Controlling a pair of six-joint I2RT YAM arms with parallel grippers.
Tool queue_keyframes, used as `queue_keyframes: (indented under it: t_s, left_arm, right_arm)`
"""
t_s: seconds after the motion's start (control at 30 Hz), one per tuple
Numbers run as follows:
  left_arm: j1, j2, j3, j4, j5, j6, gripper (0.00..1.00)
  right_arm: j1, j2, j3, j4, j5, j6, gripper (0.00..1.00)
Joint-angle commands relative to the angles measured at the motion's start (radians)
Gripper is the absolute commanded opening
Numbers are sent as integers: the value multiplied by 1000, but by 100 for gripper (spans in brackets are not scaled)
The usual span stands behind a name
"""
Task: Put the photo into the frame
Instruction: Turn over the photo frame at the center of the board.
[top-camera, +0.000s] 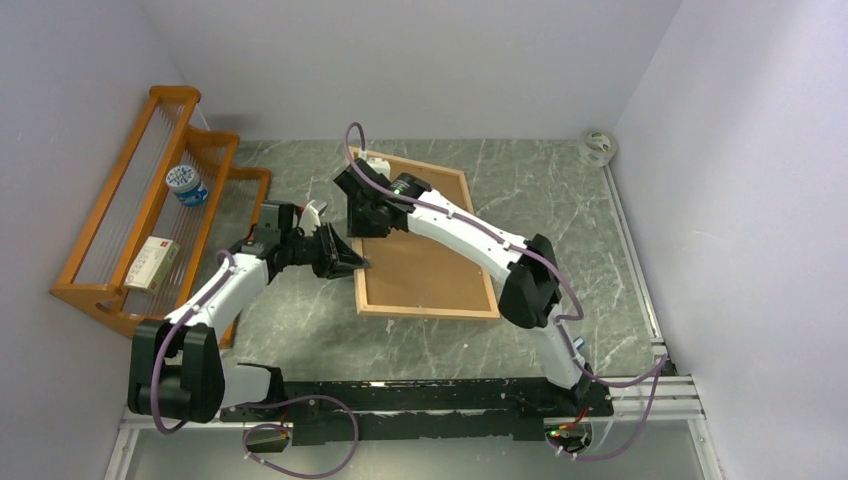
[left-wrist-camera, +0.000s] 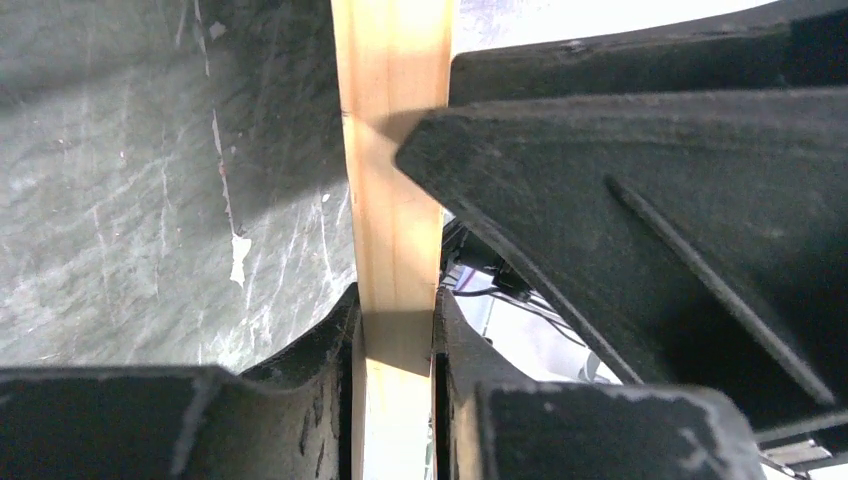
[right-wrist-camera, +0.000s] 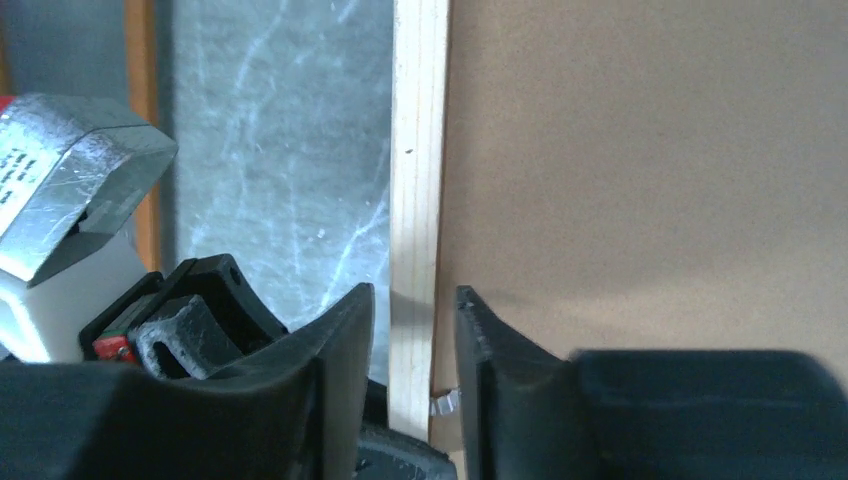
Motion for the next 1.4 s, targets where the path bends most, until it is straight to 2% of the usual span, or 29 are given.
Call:
queue_keyframes:
  t_s: [0.0, 0.1, 0.2, 0.3, 0.5, 0.63, 0.77, 0.83, 0.93, 1.07, 1.17, 1.27, 1.37]
  left_arm:
    - [1, -9, 171, -170, -103, 141, 3]
    - [1, 19, 303, -318, -162, 231, 2]
    - [2, 55, 447, -466, -215, 318, 3]
    - [9, 110, 642, -605, -274, 411, 3]
    - [29, 264, 1057, -878, -378, 595, 2]
    - [29, 304, 1190, -929, -432, 677, 3]
    - [27, 347, 1336, -972, -635, 733, 3]
    - [26, 377, 1409, -984, -671, 748, 3]
    - [8, 411, 1496, -988, -683, 764, 2]
    - [-54, 419, 1557, -980, -714, 791, 2]
    - [-124, 399, 1550, -950, -735, 833, 3]
    - [-200, 373, 1498, -926, -821, 847, 3]
    - [-260, 372, 1486, -942, -896, 849, 3]
  right_arm:
    - [-20, -169, 19, 47, 91, -22, 46]
    - [-58, -276, -64, 104, 108, -49, 59]
    - [-116, -385, -160, 173, 76, -77, 64]
    - [-182, -490, -236, 213, 42, -98, 63]
    - [-257, -580, -294, 199, -13, -114, 61]
    - [-289, -582, -303, 177, -81, -77, 57]
    - [-308, -548, -289, 185, -223, -80, 57]
    - [-308, -542, -299, 205, -275, -72, 57]
    - [-308, -551, -340, 239, -312, -44, 58]
    - [-308, -573, -372, 280, -303, -20, 65]
    - [-308, -576, -366, 312, -298, -1, 74]
    - [-308, -574, -358, 342, -295, 28, 83]
    - [-309, -576, -353, 354, -270, 63, 84]
